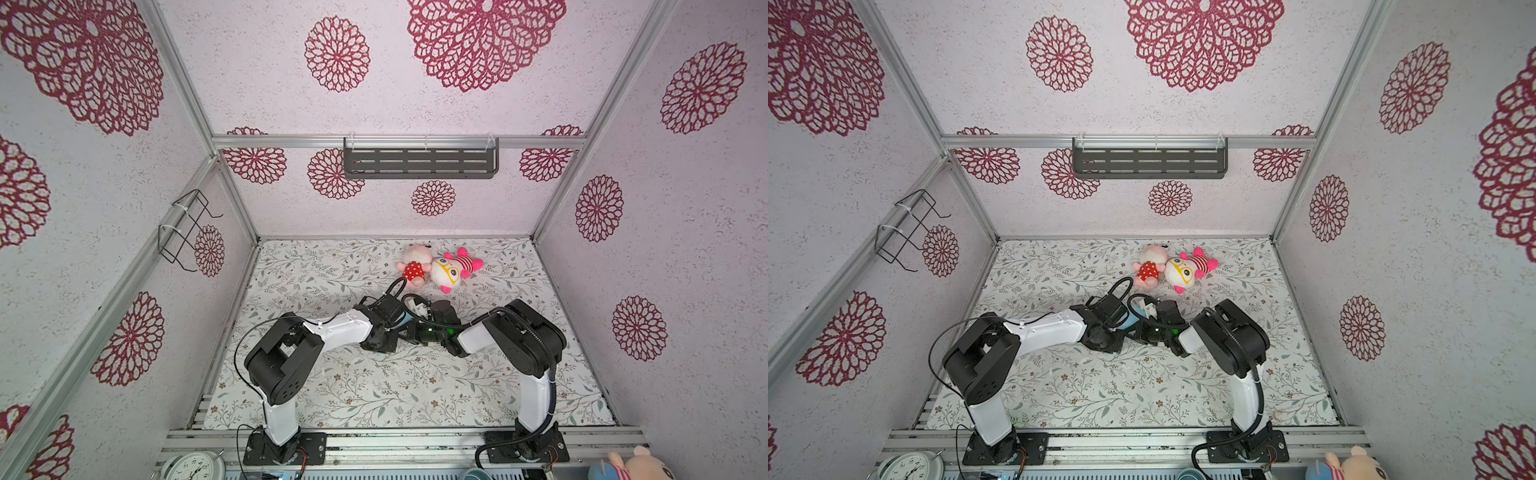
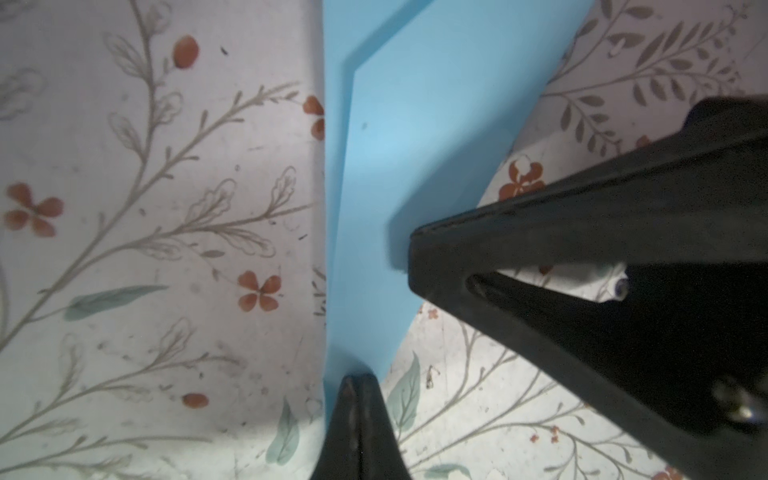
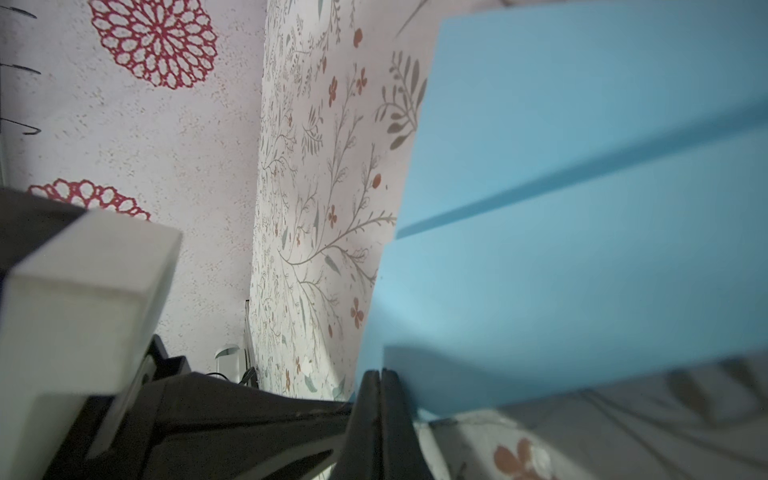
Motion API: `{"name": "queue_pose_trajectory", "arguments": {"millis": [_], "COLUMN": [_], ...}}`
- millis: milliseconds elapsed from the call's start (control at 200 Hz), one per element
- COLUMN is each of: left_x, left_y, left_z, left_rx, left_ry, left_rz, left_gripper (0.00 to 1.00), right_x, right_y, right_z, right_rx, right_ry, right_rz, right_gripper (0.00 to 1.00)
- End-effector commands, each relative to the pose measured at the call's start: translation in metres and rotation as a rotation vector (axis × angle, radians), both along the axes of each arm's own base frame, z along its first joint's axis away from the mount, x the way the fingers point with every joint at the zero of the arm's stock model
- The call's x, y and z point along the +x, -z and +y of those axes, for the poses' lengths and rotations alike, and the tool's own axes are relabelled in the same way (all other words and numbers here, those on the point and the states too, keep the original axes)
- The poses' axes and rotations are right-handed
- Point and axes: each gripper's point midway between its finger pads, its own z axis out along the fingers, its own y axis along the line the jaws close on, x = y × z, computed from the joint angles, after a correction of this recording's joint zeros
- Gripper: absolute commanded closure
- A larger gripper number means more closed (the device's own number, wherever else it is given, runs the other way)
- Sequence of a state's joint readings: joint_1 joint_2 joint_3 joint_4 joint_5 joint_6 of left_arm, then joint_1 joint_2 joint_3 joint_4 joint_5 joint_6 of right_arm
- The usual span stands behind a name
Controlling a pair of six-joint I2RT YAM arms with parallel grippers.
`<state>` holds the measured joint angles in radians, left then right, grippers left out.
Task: Fold a paper plane with a square sheet of paper (pick it up from the middle)
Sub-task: 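Hold the flap with the right gripper while the left presses the crease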
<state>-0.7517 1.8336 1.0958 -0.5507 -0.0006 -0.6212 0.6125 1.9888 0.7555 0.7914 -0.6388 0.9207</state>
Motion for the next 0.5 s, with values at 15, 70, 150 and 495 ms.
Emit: {"name": "queue_pose_trajectory", "arguments": {"millis": [15,70,150,495], "left_x": [-0.009,-0.009,-0.011,-0.016], "left_y": [-0.001,-0.005,-0.007,0.002], "left_z": [0.003,0.004,0.008,0.019], "left_rx": [-0.01,-0.008,0.003,0.06], "left_ry": [-0.007,-0.008,-0.009,-0.014], "left_rz": [0.024,0.022,0.023,0.041], "left_gripper": [1.0,1.0,1.0,0.99], "right_x": [-0.002,-0.002,-0.002,-0.003], "right_y": [0.011,0.017,0.021,0.029], "right_z": [-0.002,-0.005,-0.006,-0.009], "right_rx": [-0.012,-0.026,-0.038,-0.058], "right_ry": [0.028,0.039,0.049,0.054], "right_rz": [0.029,0.042,0.051,0.065], "right_gripper": [1.0,1.0,1.0,1.0]}}
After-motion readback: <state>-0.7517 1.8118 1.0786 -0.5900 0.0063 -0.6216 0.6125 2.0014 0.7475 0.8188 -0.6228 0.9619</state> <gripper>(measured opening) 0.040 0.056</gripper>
